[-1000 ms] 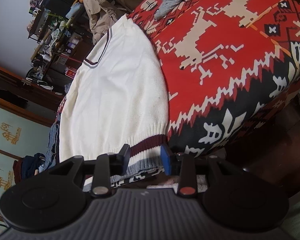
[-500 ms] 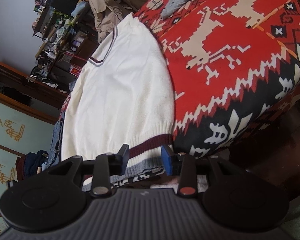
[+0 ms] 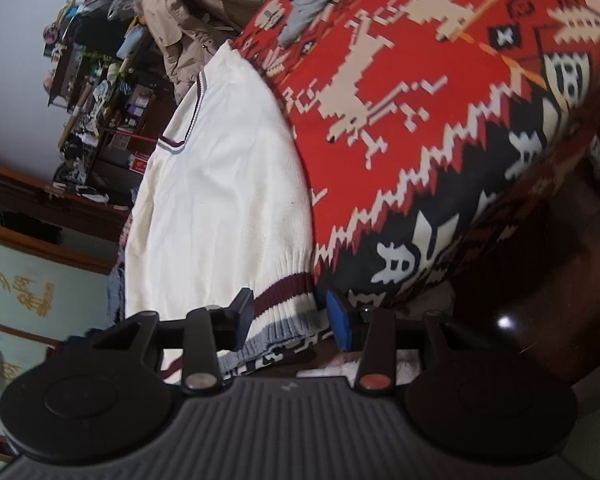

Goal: Fold clothes

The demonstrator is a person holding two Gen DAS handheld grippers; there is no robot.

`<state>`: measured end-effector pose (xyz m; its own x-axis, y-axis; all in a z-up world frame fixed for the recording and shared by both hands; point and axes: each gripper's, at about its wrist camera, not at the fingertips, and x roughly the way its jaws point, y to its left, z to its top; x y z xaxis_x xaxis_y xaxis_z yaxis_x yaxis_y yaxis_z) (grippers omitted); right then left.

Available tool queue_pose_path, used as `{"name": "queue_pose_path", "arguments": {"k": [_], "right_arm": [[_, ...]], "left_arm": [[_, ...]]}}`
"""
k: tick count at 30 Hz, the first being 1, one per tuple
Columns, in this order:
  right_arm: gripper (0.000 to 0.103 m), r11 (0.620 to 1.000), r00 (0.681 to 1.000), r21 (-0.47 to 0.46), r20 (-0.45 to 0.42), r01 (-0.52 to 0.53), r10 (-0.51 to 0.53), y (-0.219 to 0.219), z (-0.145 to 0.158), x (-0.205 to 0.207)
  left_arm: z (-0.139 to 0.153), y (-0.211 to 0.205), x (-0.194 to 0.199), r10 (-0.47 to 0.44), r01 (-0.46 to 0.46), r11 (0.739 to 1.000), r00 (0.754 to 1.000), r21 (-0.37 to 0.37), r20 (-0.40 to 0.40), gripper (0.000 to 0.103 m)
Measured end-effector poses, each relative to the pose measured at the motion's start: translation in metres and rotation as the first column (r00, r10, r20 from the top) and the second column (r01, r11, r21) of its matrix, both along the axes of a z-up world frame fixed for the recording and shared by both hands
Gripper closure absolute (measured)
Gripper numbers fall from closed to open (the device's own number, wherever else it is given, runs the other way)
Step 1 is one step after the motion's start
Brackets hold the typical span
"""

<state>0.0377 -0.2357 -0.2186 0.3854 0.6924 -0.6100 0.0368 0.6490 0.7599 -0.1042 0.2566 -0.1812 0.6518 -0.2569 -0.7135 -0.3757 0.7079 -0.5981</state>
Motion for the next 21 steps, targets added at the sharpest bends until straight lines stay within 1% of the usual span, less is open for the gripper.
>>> {"name": "queue_pose_path", "arguments": {"k": [3,6,8,10,13,19,21], "right_arm": [[0.058,0.997,0.999,0.074,-0.04,0.031,-0.028,-0.004,-0.01,0.0],[0.058,0.988,0.994,0.141,-0.093,0.063,-0.05,-0.008,-0.024,0.001],[0.057,0.983,0.991,0.167,-0.119,0.076,-0.056,-0.008,-0.032,0.002],[0.053,0.979,0.99,0.191,-0.133,0.078,-0.053,-0.006,-0.039,0.004],[0.052,0.972,0.987,0.219,-0.152,0.085,-0.052,-0.002,-0.047,0.007],[0.052,0.939,0.99,0.329,-0.128,0.103,-0.064,0.0,-0.043,0.013],[0.052,0.94,0.99,0.326,-0.124,0.1,-0.062,0.002,-0.041,0.018]], "left_arm": [[-0.003,0.001,0.002,0.001,-0.002,1.0,1.0,-0.008,-0.017,0.097],[-0.002,0.001,0.002,0.0,0.0,1.0,1.0,-0.012,-0.018,0.097],[-0.001,0.0,0.002,-0.002,0.002,1.0,1.0,-0.008,-0.018,0.097],[0.0,-0.001,0.002,-0.004,0.004,1.0,1.0,-0.004,-0.021,0.097],[-0.002,0.001,0.002,0.005,-0.005,1.0,1.0,-0.02,-0.025,0.097],[-0.002,0.002,0.0,0.009,-0.01,1.0,1.0,-0.026,-0.025,0.097],[-0.003,0.003,0.0,0.012,-0.013,0.999,1.0,-0.035,-0.025,0.097]]}}
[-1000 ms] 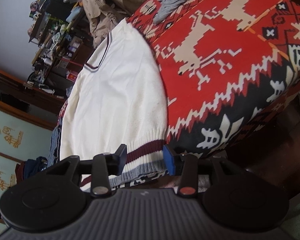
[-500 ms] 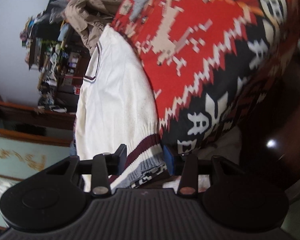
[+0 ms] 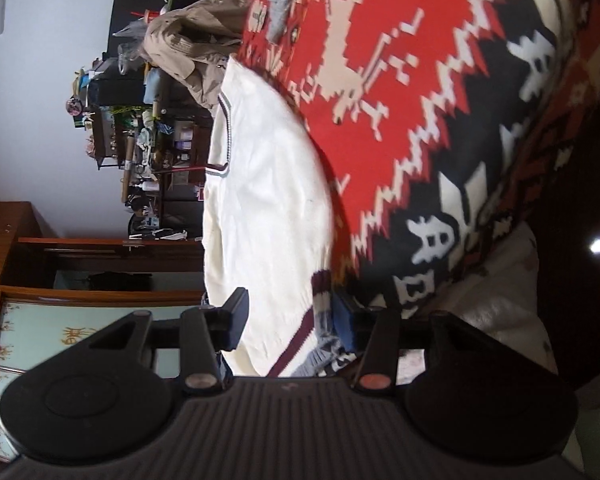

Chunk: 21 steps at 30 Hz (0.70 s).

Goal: Fold clothes

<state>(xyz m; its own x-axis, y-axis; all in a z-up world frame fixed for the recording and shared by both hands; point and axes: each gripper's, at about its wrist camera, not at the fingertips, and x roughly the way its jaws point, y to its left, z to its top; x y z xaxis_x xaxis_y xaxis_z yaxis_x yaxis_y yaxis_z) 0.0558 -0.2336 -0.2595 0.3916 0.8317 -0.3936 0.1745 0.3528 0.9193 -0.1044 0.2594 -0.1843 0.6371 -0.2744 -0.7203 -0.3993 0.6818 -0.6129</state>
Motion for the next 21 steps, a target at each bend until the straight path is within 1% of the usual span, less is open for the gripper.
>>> {"name": "queue_pose_path", "arguments": {"k": [2,3,4,5,8,10,12,13,14,15,16,17,19,21], "right_arm": [[0.053,1.0,1.0,-0.003,-0.009,-0.009,0.009,0.006,-0.003,0.006],[0.056,1.0,1.0,0.011,-0.011,-0.015,0.015,0.01,-0.005,0.009],[0.063,0.999,1.0,0.028,-0.01,-0.017,0.018,0.014,-0.007,0.011],[0.065,0.999,1.0,0.038,-0.012,-0.018,0.019,0.017,-0.01,0.012],[0.066,0.999,0.999,0.042,-0.038,-0.005,0.006,0.026,-0.018,0.018],[0.066,0.998,0.998,0.061,-0.056,0.008,-0.004,0.029,-0.024,0.022],[0.066,0.998,0.998,0.052,-0.06,0.026,-0.023,0.03,-0.026,0.025],[0.067,0.999,0.998,0.043,-0.058,0.032,-0.03,0.029,-0.027,0.026],[0.072,0.999,0.998,0.032,-0.056,0.037,-0.035,0.03,-0.027,0.027],[0.093,0.999,0.998,0.006,-0.051,0.036,-0.036,0.031,-0.026,0.028],[0.096,0.999,0.998,-0.036,-0.046,0.032,-0.034,0.032,-0.024,0.028],[0.096,0.996,0.999,-0.082,-0.037,0.028,-0.031,0.034,-0.021,0.029],[0.097,0.983,1.0,-0.18,0.007,0.021,-0.021,0.038,-0.007,0.03],[0.097,0.951,0.998,-0.308,0.068,0.026,-0.005,0.044,0.015,0.032]], "left_arm": [[-0.001,0.001,0.0,0.003,-0.003,1.0,1.0,-0.011,0.002,0.097],[-0.002,0.002,-0.001,0.005,-0.005,1.0,1.0,-0.015,0.002,0.097],[-0.002,0.001,-0.001,0.006,-0.006,1.0,1.0,-0.013,0.002,0.097],[-0.002,0.001,-0.001,0.007,-0.007,1.0,1.0,-0.011,0.002,0.097],[-0.003,0.0,-0.001,0.01,-0.01,1.0,1.0,-0.005,0.002,0.097],[-0.003,0.0,-0.001,0.012,-0.012,1.0,1.0,-0.001,0.001,0.097],[-0.003,-0.001,-0.001,0.014,-0.014,1.0,1.0,0.003,0.001,0.097],[-0.004,-0.001,-0.001,0.015,-0.015,1.0,1.0,0.005,0.001,0.097],[-0.004,-0.001,-0.001,0.016,-0.016,1.0,1.0,0.007,0.001,0.097],[-0.004,-0.002,-0.001,0.017,-0.017,1.0,1.0,0.009,0.001,0.097],[-0.003,-0.002,-0.001,0.018,-0.018,1.0,1.0,0.015,0.001,0.097],[0.0,-0.004,-0.001,0.016,-0.016,0.999,1.0,0.041,0.002,0.097],[0.011,-0.004,-0.002,0.023,-0.023,0.995,1.0,0.096,0.0,0.097],[0.023,-0.001,-0.005,0.035,-0.035,0.989,0.999,0.143,-0.002,0.097]]}}
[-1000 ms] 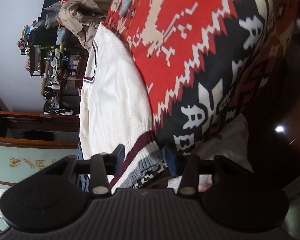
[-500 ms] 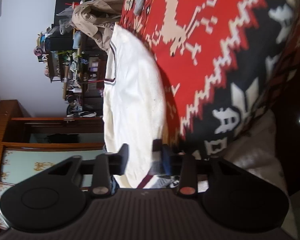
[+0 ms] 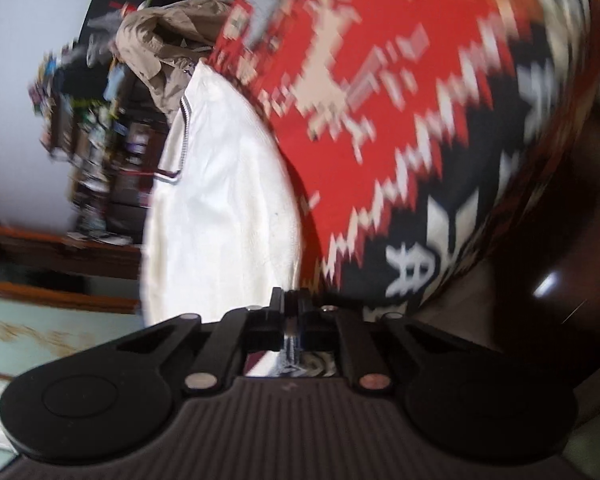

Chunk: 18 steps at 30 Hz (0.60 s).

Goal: Fold clothes

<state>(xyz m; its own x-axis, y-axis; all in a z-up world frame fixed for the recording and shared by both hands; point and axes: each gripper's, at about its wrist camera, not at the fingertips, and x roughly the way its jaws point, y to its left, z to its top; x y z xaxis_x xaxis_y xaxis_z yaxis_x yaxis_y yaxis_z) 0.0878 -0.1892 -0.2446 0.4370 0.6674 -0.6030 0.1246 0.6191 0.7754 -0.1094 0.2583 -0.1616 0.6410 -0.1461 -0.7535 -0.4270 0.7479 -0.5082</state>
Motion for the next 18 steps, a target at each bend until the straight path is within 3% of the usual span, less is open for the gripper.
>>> {"name": "queue_pose_path", "arguments": {"k": [3,5,12,14,17,18], "right_arm": [[0.097,0.985,0.997,-0.173,0.074,0.0,0.013,0.004,0.029,0.001],[0.097,0.973,0.995,-0.23,0.09,-0.012,0.033,0.009,0.038,0.001],[0.097,0.955,0.988,-0.295,0.133,-0.038,0.08,0.011,0.066,-0.017],[0.098,0.946,0.99,-0.319,0.103,-0.055,0.092,0.009,0.06,-0.019],[0.097,0.957,0.998,-0.286,0.032,-0.04,0.051,-0.004,0.045,-0.024],[0.097,0.956,0.997,-0.289,0.051,-0.043,0.061,-0.006,0.05,-0.028]], "left_arm": [[0.007,0.007,-0.004,0.005,-0.003,0.998,1.0,0.065,-0.029,0.097],[0.002,0.01,-0.005,0.005,0.0,0.998,0.997,0.067,-0.074,0.097],[0.013,0.008,-0.018,0.0,0.01,0.995,0.995,0.102,-0.096,0.097],[0.001,0.01,-0.017,0.0,0.012,0.996,0.991,0.086,-0.135,0.097],[0.001,0.01,-0.024,0.007,0.001,0.998,0.991,0.061,-0.13,0.097],[0.0,0.01,-0.025,0.006,0.003,0.998,0.991,0.06,-0.137,0.097]]}}
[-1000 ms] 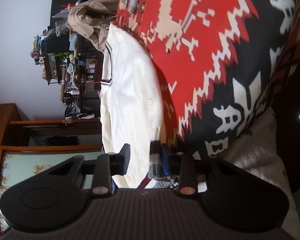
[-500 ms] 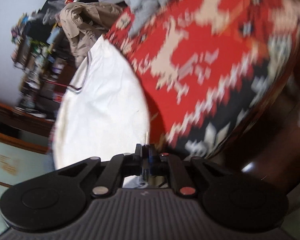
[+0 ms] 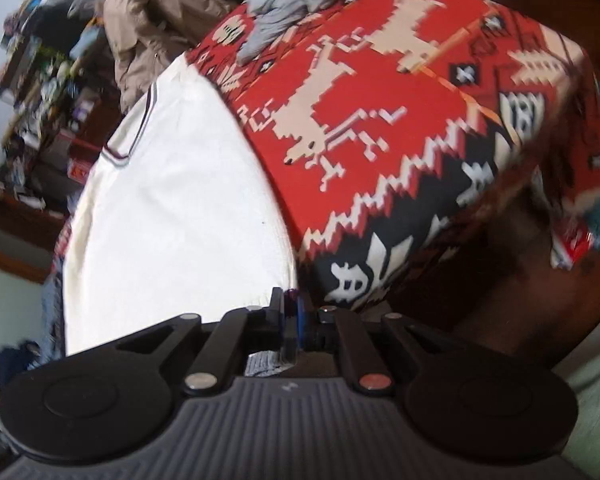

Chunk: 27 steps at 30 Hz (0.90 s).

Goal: Fold clothes

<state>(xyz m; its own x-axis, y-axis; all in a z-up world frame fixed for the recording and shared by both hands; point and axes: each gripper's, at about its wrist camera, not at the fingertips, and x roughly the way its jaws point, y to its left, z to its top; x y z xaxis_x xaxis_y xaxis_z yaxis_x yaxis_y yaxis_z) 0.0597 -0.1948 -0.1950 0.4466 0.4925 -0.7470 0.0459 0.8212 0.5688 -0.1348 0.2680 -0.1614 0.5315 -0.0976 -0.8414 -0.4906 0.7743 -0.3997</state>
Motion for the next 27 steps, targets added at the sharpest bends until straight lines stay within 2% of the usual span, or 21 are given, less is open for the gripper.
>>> {"name": "queue_pose_path", "arguments": {"k": [4,8,12,14,17,20,23,27], "right_arm": [[0.097,0.998,0.998,-0.041,0.037,-0.047,0.048,0.001,0.011,-0.009],[0.097,1.0,0.999,-0.011,-0.045,0.0,0.0,-0.01,-0.014,-0.008],[0.097,1.0,0.999,-0.021,-0.042,-0.003,0.002,-0.008,-0.025,0.0],[0.097,1.0,0.999,-0.03,-0.034,-0.008,0.007,-0.007,-0.019,0.001],[0.097,0.999,0.999,-0.027,0.019,-0.029,0.03,-0.013,0.005,-0.012],[0.097,0.998,0.998,-0.043,0.033,-0.046,0.047,-0.019,0.025,-0.024],[0.097,0.998,0.999,-0.048,0.01,-0.045,0.046,-0.029,0.023,-0.034],[0.097,0.999,0.999,-0.032,-0.036,-0.017,0.016,-0.032,-0.007,-0.036]], "left_arm": [[-0.005,-0.001,-0.004,-0.004,0.004,1.0,1.0,-0.006,-0.026,0.097],[-0.025,-0.003,-0.003,-0.001,0.001,1.0,0.999,-0.007,-0.05,0.097],[-0.02,-0.005,0.0,-0.008,0.008,1.0,0.998,0.0,-0.056,0.097],[-0.009,-0.007,-0.002,-0.015,0.015,1.0,0.999,0.003,-0.052,0.097],[0.015,-0.013,-0.013,-0.038,0.039,0.999,0.999,0.026,-0.019,0.097],[0.019,-0.022,-0.019,-0.064,0.065,0.997,0.997,0.038,-0.041,0.097],[0.001,-0.025,-0.021,-0.075,0.077,0.996,0.995,0.036,-0.062,0.097],[-0.032,-0.022,-0.014,-0.061,0.064,0.998,0.993,0.024,-0.1,0.096]]}}
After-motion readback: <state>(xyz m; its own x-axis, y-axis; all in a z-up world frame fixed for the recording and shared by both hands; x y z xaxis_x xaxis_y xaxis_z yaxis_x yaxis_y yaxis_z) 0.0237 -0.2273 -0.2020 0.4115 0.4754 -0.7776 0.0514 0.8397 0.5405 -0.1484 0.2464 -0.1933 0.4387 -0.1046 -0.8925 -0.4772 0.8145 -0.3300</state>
